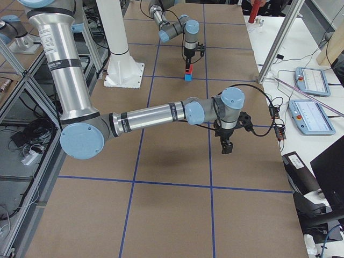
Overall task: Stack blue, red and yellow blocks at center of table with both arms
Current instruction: 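Lower the red cube onto the blue cube and open the left gripper, then move the left gripper away toward the yellow cube, then lower the left gripper onto the yellow cube and grasp it, then carry the yellow cube with the left gripper above the red cube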
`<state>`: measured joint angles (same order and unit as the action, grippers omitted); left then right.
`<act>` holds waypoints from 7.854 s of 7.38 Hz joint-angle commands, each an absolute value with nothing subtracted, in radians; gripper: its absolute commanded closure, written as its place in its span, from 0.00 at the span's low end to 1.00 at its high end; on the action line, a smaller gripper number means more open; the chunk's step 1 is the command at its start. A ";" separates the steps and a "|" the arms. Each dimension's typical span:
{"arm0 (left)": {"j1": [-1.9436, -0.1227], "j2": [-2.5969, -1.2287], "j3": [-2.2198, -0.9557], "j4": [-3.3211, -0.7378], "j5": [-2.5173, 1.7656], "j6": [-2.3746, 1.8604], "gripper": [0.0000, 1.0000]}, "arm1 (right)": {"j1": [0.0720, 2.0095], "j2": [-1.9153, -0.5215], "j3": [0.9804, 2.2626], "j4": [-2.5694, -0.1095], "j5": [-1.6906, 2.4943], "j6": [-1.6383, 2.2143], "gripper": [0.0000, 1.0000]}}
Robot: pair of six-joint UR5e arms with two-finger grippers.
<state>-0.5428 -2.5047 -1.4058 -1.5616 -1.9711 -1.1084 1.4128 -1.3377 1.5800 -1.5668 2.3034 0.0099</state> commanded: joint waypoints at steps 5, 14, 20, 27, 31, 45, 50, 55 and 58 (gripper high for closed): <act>-0.538 -2.510 -1.401 -1.569 -1.971 -1.144 0.86 | 1.411 -1.338 1.580 -1.568 2.304 0.011 0.00; -0.538 -2.517 -1.397 -1.574 -1.971 -1.146 0.30 | 1.413 -1.338 1.580 -1.566 2.304 0.009 0.00; -0.555 -2.496 -1.471 -1.549 -1.974 -1.143 0.01 | 1.413 -1.339 1.580 -1.568 2.304 0.009 0.00; -0.809 -1.606 -2.181 -1.478 -2.039 -0.546 0.01 | 1.411 -1.342 1.574 -1.566 2.303 0.009 0.00; -0.881 -1.148 -2.009 -2.195 -2.135 -0.442 0.00 | 1.413 -1.342 1.575 -1.566 2.303 0.009 0.00; -0.658 -1.193 -1.818 -2.393 -2.008 -0.750 0.01 | 1.413 -1.345 1.572 -1.566 2.301 0.009 0.00; -0.644 -1.193 -1.818 -2.393 -2.016 -0.752 1.00 | 1.413 -1.345 1.575 -1.566 2.301 0.009 0.00; -0.754 -1.497 -1.988 -1.923 -2.140 -0.756 1.00 | 1.411 -1.345 1.582 -1.566 2.304 0.014 0.00; -0.758 -1.927 -1.930 -1.579 -2.073 -0.837 1.00 | 1.411 -1.345 1.582 -1.566 2.304 0.018 0.00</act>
<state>-0.7576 -1.7487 -1.9650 -1.7015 -2.1039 -0.7827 1.4114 -1.3453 1.5818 -1.5662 2.3040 0.0166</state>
